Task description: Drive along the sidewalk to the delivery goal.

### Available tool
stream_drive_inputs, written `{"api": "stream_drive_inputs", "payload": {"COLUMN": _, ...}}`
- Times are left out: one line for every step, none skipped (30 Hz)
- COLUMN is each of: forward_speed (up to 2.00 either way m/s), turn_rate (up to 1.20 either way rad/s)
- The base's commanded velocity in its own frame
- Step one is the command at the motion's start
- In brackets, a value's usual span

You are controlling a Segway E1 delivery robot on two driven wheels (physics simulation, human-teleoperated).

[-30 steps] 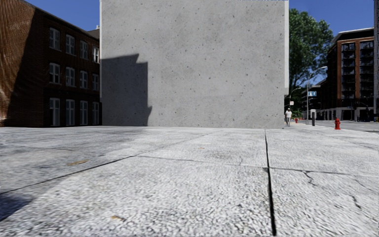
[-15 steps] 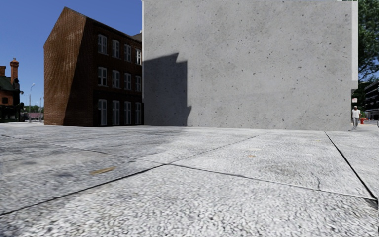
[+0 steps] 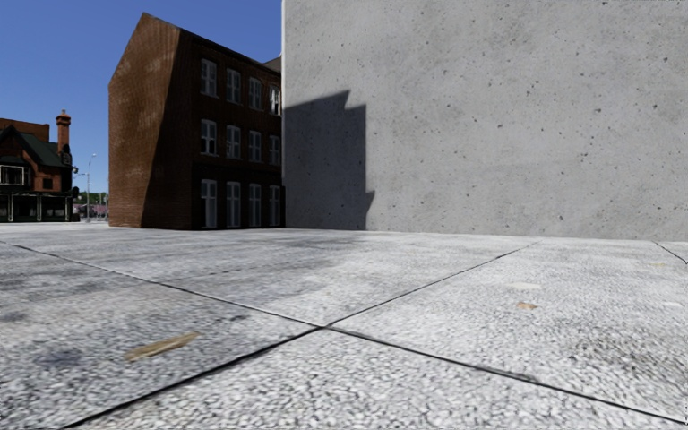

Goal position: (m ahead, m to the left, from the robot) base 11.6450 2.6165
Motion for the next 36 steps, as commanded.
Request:
{"api": "stream_drive_inputs", "payload": {"forward_speed": 1.80, "turn_rate": 0.00}}
{"api": "stream_drive_inputs", "payload": {"forward_speed": 1.80, "turn_rate": 0.00}}
{"api": "stream_drive_inputs", "payload": {"forward_speed": 1.80, "turn_rate": 0.00}}
{"api": "stream_drive_inputs", "payload": {"forward_speed": 1.80, "turn_rate": 0.00}}
{"api": "stream_drive_inputs", "payload": {"forward_speed": 1.80, "turn_rate": 0.00}}
{"api": "stream_drive_inputs", "payload": {"forward_speed": 1.80, "turn_rate": 0.00}}
{"api": "stream_drive_inputs", "payload": {"forward_speed": 1.80, "turn_rate": 0.00}}
{"api": "stream_drive_inputs", "payload": {"forward_speed": 1.80, "turn_rate": 0.18}}
{"api": "stream_drive_inputs", "payload": {"forward_speed": 1.80, "turn_rate": 0.20}}
{"api": "stream_drive_inputs", "payload": {"forward_speed": 1.80, "turn_rate": 0.20}}
{"api": "stream_drive_inputs", "payload": {"forward_speed": 1.80, "turn_rate": 0.20}}
{"api": "stream_drive_inputs", "payload": {"forward_speed": 1.80, "turn_rate": 0.20}}
{"api": "stream_drive_inputs", "payload": {"forward_speed": 1.80, "turn_rate": 0.20}}
{"api": "stream_drive_inputs", "payload": {"forward_speed": 1.80, "turn_rate": 0.20}}
{"api": "stream_drive_inputs", "payload": {"forward_speed": 1.80, "turn_rate": 0.20}}
{"api": "stream_drive_inputs", "payload": {"forward_speed": 1.80, "turn_rate": 0.20}}
{"api": "stream_drive_inputs", "payload": {"forward_speed": 1.80, "turn_rate": 0.20}}
{"api": "stream_drive_inputs", "payload": {"forward_speed": 1.80, "turn_rate": 0.20}}
{"api": "stream_drive_inputs", "payload": {"forward_speed": 1.81, "turn_rate": 0.20}}
{"api": "stream_drive_inputs", "payload": {"forward_speed": 1.81, "turn_rate": 0.20}}
{"api": "stream_drive_inputs", "payload": {"forward_speed": 1.82, "turn_rate": 0.20}}
{"api": "stream_drive_inputs", "payload": {"forward_speed": 1.82, "turn_rate": 0.20}}
{"api": "stream_drive_inputs", "payload": {"forward_speed": 1.82, "turn_rate": 0.20}}
{"api": "stream_drive_inputs", "payload": {"forward_speed": 1.83, "turn_rate": 0.20}}
{"api": "stream_drive_inputs", "payload": {"forward_speed": 1.83, "turn_rate": 0.20}}
{"api": "stream_drive_inputs", "payload": {"forward_speed": 1.85, "turn_rate": 0.20}}
{"api": "stream_drive_inputs", "payload": {"forward_speed": 1.86, "turn_rate": 0.20}}
{"api": "stream_drive_inputs", "payload": {"forward_speed": 1.87, "turn_rate": 0.20}}
{"api": "stream_drive_inputs", "payload": {"forward_speed": 1.87, "turn_rate": 0.20}}
{"api": "stream_drive_inputs", "payload": {"forward_speed": 1.87, "turn_rate": 0.20}}
{"api": "stream_drive_inputs", "payload": {"forward_speed": 1.88, "turn_rate": 0.21}}
{"api": "stream_drive_inputs", "payload": {"forward_speed": 1.89, "turn_rate": 0.24}}
{"api": "stream_drive_inputs", "payload": {"forward_speed": 1.89, "turn_rate": 0.24}}
{"api": "stream_drive_inputs", "payload": {"forward_speed": 1.89, "turn_rate": 0.26}}
{"api": "stream_drive_inputs", "payload": {"forward_speed": 1.90, "turn_rate": 0.27}}
{"api": "stream_drive_inputs", "payload": {"forward_speed": 1.90, "turn_rate": 0.27}}
